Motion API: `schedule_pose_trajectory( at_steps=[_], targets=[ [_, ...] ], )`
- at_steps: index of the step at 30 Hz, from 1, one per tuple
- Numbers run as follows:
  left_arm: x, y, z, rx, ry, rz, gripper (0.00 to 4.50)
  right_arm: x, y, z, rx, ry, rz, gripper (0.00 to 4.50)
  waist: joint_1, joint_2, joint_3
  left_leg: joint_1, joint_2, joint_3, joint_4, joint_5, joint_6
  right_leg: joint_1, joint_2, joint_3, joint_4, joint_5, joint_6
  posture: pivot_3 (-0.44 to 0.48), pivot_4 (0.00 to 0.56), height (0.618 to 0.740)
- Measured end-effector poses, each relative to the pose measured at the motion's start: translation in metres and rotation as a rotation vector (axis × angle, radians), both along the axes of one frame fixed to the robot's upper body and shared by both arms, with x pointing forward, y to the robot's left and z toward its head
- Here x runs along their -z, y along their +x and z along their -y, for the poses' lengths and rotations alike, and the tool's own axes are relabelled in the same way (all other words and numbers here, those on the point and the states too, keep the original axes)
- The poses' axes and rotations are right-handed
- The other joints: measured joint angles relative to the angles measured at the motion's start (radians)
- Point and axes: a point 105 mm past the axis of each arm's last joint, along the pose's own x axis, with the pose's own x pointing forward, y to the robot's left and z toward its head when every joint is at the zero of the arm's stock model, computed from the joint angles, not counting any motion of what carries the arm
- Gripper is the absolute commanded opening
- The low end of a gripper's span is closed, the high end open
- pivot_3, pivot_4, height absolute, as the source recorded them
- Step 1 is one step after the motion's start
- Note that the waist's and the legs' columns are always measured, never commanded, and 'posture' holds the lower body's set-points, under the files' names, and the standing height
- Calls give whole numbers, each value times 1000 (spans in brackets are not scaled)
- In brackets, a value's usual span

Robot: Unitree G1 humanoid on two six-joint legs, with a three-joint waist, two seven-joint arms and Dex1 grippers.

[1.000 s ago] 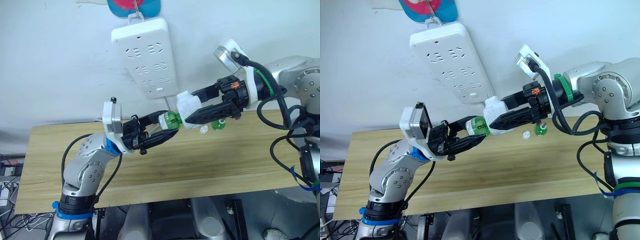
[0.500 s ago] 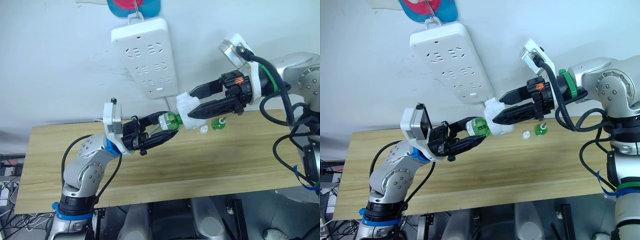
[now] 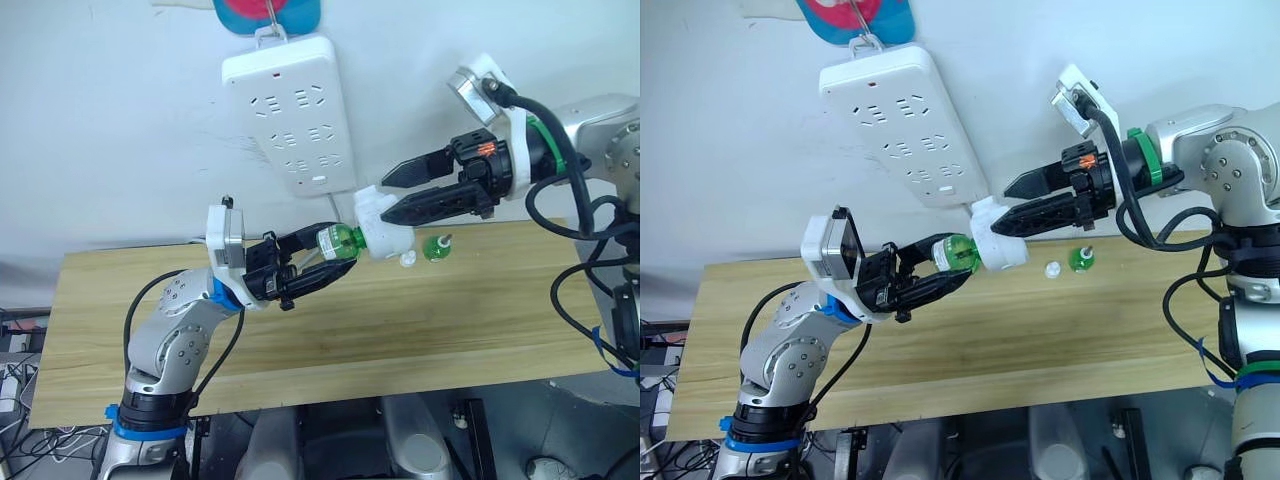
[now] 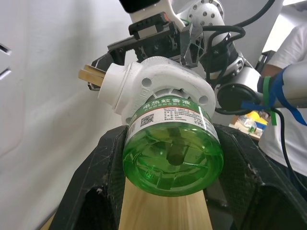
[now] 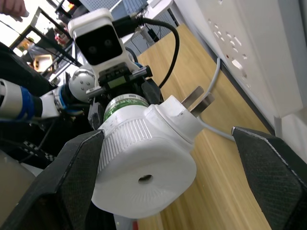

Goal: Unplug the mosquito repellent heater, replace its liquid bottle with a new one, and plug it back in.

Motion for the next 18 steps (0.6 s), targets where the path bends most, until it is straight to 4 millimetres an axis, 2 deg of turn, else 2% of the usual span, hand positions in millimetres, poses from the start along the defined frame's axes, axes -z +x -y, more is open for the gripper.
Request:
schedule_pose_trajectory(
  at_steps=[9,18],
  targets=[
    [-4,1,-1,-15,-70,-12,2327,-11,0,-1,21,23,-5,4438,-1,0,0,0,0,0,0,0,0,0,0,0,0,0,0,-273,323,740],
    [-2,1,-2,-20,-83,-18,2327,-9,-4,-3,14,32,-58,4438,-3,0,0,0,0,0,0,0,0,0,0,0,0,0,0,-280,325,740]
  ],
)
